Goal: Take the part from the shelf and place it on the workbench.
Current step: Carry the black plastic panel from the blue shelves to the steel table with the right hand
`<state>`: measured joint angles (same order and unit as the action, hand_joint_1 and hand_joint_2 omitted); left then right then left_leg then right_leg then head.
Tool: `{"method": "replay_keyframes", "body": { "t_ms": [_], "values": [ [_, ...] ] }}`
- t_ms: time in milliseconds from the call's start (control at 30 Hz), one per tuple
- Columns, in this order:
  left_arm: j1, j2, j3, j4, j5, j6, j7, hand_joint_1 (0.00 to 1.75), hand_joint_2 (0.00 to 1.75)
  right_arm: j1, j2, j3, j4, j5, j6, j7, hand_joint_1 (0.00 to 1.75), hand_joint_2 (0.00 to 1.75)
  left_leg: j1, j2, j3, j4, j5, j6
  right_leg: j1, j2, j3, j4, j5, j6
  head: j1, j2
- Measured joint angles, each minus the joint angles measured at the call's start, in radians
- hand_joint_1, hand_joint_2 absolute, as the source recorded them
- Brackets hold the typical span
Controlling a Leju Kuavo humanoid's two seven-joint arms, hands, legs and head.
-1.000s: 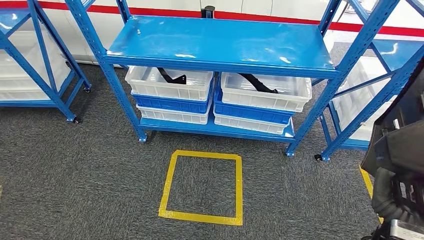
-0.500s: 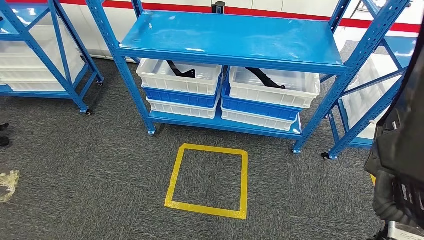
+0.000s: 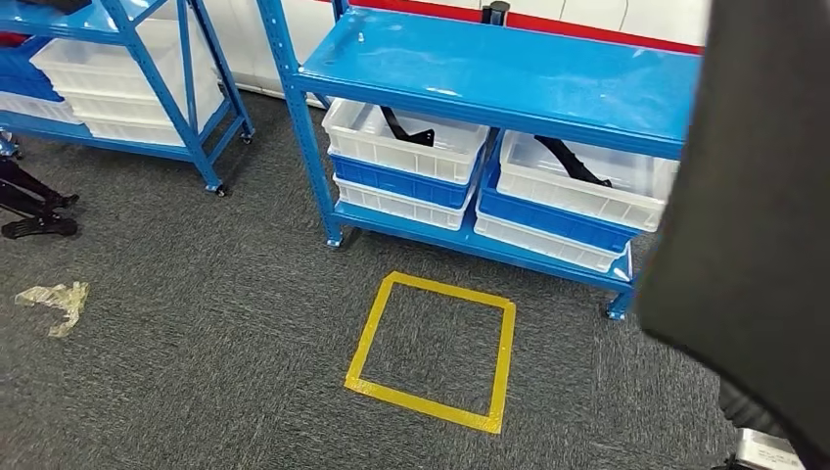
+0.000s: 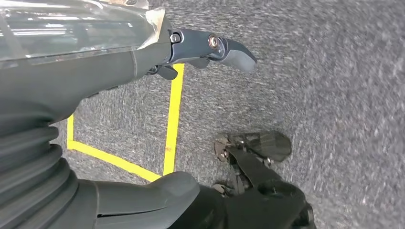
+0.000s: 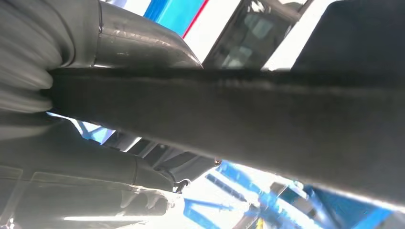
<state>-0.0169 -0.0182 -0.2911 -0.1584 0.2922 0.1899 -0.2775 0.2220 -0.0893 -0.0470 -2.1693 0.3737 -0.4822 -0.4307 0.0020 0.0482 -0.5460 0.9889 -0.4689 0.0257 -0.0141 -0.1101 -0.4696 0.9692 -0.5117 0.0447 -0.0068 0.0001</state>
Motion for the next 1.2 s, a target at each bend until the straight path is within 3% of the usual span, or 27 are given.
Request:
{"method": "replay_keyframes", "body": {
  "t_ms": [67, 133, 167, 200, 233, 300, 333, 400, 433, 500, 567, 633, 700, 733, 767, 800, 867, 900, 933, 1000, 1033, 1100, 1133, 1200],
  "values": [
    [0.000, -0.002, 0.000, 0.000, 0.003, 0.001, 0.001, 0.00, 1.75, 0.000, 0.001, 0.005, -0.001, 0.007, 0.005, 0.001, 1.75, 1.75, 0.004, -0.022, -0.001, -0.012, 0.011, 0.017, -0.001, 0.034, -0.026, 0.053, -0.034, 0.001, 0.004, 0.000],
    [0.000, -0.003, 0.001, 0.000, 0.006, 0.003, 0.001, 0.00, 1.75, 0.002, 0.002, 0.008, -0.002, 0.011, 0.011, 0.001, 1.75, 1.75, 0.006, -0.045, -0.007, -0.015, 0.019, 0.027, -0.002, 0.085, -0.093, 0.190, -0.094, -0.009, 0.010, 0.000],
    [0.000, -0.004, 0.001, 0.000, 0.008, 0.004, 0.001, 0.00, 1.75, 0.003, 0.002, 0.009, -0.001, 0.011, 0.015, 0.001, 1.75, 1.75, 0.005, -0.058, -0.010, -0.015, 0.022, 0.029, -0.002, 0.097, -0.128, 0.260, -0.116, -0.010, 0.011, 0.000],
    [0.000, -0.005, 0.001, 0.000, 0.009, 0.005, 0.001, 0.00, 1.75, 0.004, 0.002, 0.009, -0.001, 0.011, 0.018, 0.001, 1.75, 1.75, 0.004, -0.071, -0.012, -0.014, 0.023, 0.029, -0.002, 0.103, -0.151, 0.303, -0.125, -0.007, 0.011, 0.000],
    [0.001, -0.006, 0.001, 0.000, 0.009, 0.005, 0.001, 0.00, 1.75, 0.005, 0.002, 0.010, -0.001, 0.010, 0.020, 0.000, 1.75, 1.75, 0.003, -0.085, -0.013, -0.012, 0.024, 0.029, -0.002, 0.105, -0.155, 0.305, -0.115, -0.001, 0.011, 0.000],
    [0.002, -0.008, 0.001, 0.000, 0.010, 0.006, 0.001, 0.00, 1.75, 0.007, 0.002, 0.010, -0.001, 0.008, 0.022, -0.002, 1.75, 1.75, 0.004, -0.114, -0.014, -0.008, 0.025, 0.026, -0.005, 0.123, -0.107, 0.192, -0.054, 0.018, 0.012, 0.000],
    [0.001, -0.008, 0.001, 0.000, 0.010, 0.007, 0.001, 0.00, 1.75, 0.007, 0.002, 0.011, -0.001, 0.007, 0.022, -0.003, 1.75, 1.75, 0.002, -0.127, -0.016, -0.003, 0.025, 0.022, -0.008, 0.147, -0.075, 0.116, -0.024, 0.023, 0.013, 0.000],
    [0.000, -0.009, 0.001, 0.000, 0.010, 0.008, 0.001, 0.00, 1.75, 0.008, 0.002, 0.011, -0.001, 0.006, 0.022, -0.004, 1.75, 1.75, -0.001, -0.151, -0.026, 0.005, 0.026, 0.013, -0.012, 0.182, -0.043, 0.029, 0.007, 0.019, 0.012, 0.000],
    [0.001, -0.008, 0.001, 0.000, 0.010, 0.009, 0.001, 0.00, 1.75, 0.009, 0.002, 0.012, -0.001, 0.006, 0.022, -0.004, 1.75, 1.75, -0.002, -0.161, -0.033, 0.008, 0.029, 0.006, -0.011, 0.184, -0.041, 0.021, 0.008, 0.011, 0.011, 0.000],
    [0.005, -0.007, 0.001, 0.000, 0.009, 0.009, 0.000, 0.00, 1.75, 0.011, 0.002, 0.011, -0.001, 0.002, 0.023, -0.007, 1.75, 1.75, 0.001, -0.174, -0.042, 0.009, 0.033, -0.006, -0.012, 0.162, -0.041, 0.023, 0.014, -0.004, 0.009, 0.000],
    [0.009, -0.006, 0.000, 0.001, 0.005, 0.006, -0.003, 0.00, 1.75, 0.014, 0.002, 0.011, -0.001, -0.005, 0.026, -0.015, 1.75, 1.75, 0.001, -0.135, -0.062, 0.048, 0.006, -0.015, -0.017, 0.137, -0.041, 0.021, 0.019, -0.018, 0.003, 0.000],
    [0.009, -0.007, 0.000, 0.001, 0.001, 0.000, -0.009, 0.00, 1.75, 0.024, 0.003, 0.011, -0.001, -0.010, 0.029, -0.024, 1.75, 1.75, 0.001, -0.074, -0.116, 0.167, -0.065, -0.023, -0.015, 0.110, -0.042, 0.020, 0.019, -0.026, -0.005, 0.000],
    [0.009, -0.008, 0.000, 0.001, 0.000, -0.005, -0.014, 0.00, 1.75, 0.035, 0.003, 0.009, -0.001, -0.012, 0.030, -0.030, 1.75, 1.75, 0.005, -0.054, -0.172, 0.290, -0.116, -0.028, -0.010, 0.080, -0.043, 0.021, 0.018, -0.028, -0.007, 0.000],
    [0.011, -0.008, 0.000, 0.001, -0.001, -0.006, -0.016, 0.00, 1.75, 0.039, 0.004, 0.009, -0.001, -0.012, 0.030, -0.032, 1.75, 1.75, 0.007, -0.051, -0.176, 0.303, -0.112, -0.029, -0.009, 0.066, -0.044, 0.021, 0.018, -0.028, -0.007, 0.000],
    [0.012, -0.008, 0.000, 0.001, -0.001, -0.007, -0.016, 0.00, 1.75, 0.041, 0.004, 0.008, -0.001, -0.012, 0.030, -0.034, 1.75, 1.75, 0.008, -0.048, -0.158, 0.274, -0.091, -0.028, -0.008, 0.054, -0.043, 0.021, 0.017, -0.028, -0.007, 0.000],
    [0.014, -0.008, 0.000, 0.001, -0.001, -0.007, -0.017, 0.00, 1.75, 0.043, 0.004, 0.008, -0.001, -0.012, 0.031, -0.035, 1.75, 1.75, 0.008, -0.037, -0.121, 0.209, -0.058, -0.025, -0.008, 0.042, -0.041, 0.021, 0.017, -0.028, -0.007, 0.000],
    [0.014, -0.007, 0.000, 0.001, -0.002, -0.007, -0.017, 0.00, 1.75, 0.046, 0.005, 0.008, -0.002, -0.012, 0.031, -0.037, 1.75, 1.75, 0.003, 0.006, -0.045, 0.068, -0.009, -0.016, -0.002, 0.024, -0.038, 0.021, 0.014, -0.025, -0.007, 0.000],
    [0.013, -0.007, 0.000, 0.001, -0.002, -0.007, -0.017, 0.00, 1.75, 0.047, 0.005, 0.008, -0.003, -0.012, 0.031, -0.037, 1.75, 1.75, 0.000, 0.020, -0.025, 0.029, 0.001, -0.010, 0.001, 0.015, -0.037, 0.022, 0.012, -0.022, -0.006, 0.000],
    [0.012, -0.007, 0.000, 0.001, -0.003, -0.007, -0.017, 0.00, 1.75, 0.048, 0.005, 0.008, -0.003, -0.012, 0.031, -0.037, 1.75, 1.75, -0.005, 0.025, -0.021, 0.015, 0.002, -0.006, 0.004, 0.007, -0.036, 0.022, 0.011, -0.018, -0.004, 0.000],
    [0.013, -0.007, 0.000, 0.001, -0.003, -0.007, -0.018, 0.00, 1.75, 0.049, 0.006, 0.008, -0.005, -0.012, 0.031, -0.038, 1.75, 1.75, -0.007, 0.001, -0.024, 0.011, 0.009, 0.006, 0.005, -0.010, -0.036, 0.020, 0.009, -0.007, -0.004, 0.000],
    [0.014, -0.008, 0.000, 0.001, -0.003, -0.007, -0.018, 0.00, 1.75, 0.049, 0.006, 0.008, -0.006, -0.012, 0.032, -0.038, 1.75, 1.75, -0.006, -0.009, -0.023, 0.006, 0.014, 0.013, 0.005, -0.004, -0.038, 0.027, 0.003, -0.004, -0.003, 0.000],
    [0.014, -0.008, 0.000, 0.001, -0.003, -0.007, -0.018, 0.00, 1.75, 0.051, 0.006, 0.007, -0.009, -0.012, 0.032, -0.038, 1.75, 1.75, 0.000, -0.030, -0.021, -0.005, 0.025, 0.027, 0.003, 0.043, -0.066, 0.093, -0.036, -0.005, 0.000, 0.000],
    [0.014, -0.008, 0.000, 0.001, -0.003, -0.007, -0.017, 0.00, 1.75, 0.053, 0.006, 0.006, -0.009, -0.012, 0.032, -0.038, 1.75, 1.75, -0.001, -0.042, -0.023, -0.006, 0.027, 0.030, 0.001, 0.074, -0.095, 0.160, -0.067, -0.009, 0.002, 0.000],
    [0.013, -0.007, 0.000, 0.001, -0.004, -0.007, -0.017, 0.00, 1.75, 0.057, 0.005, 0.005, -0.010, -0.012, 0.032, -0.038, 1.75, 1.75, 0.000, -0.070, -0.028, -0.005, 0.031, 0.033, 0.000, 0.102, -0.158, 0.294, -0.117, -0.010, 0.004, 0.000]
  ]
}}
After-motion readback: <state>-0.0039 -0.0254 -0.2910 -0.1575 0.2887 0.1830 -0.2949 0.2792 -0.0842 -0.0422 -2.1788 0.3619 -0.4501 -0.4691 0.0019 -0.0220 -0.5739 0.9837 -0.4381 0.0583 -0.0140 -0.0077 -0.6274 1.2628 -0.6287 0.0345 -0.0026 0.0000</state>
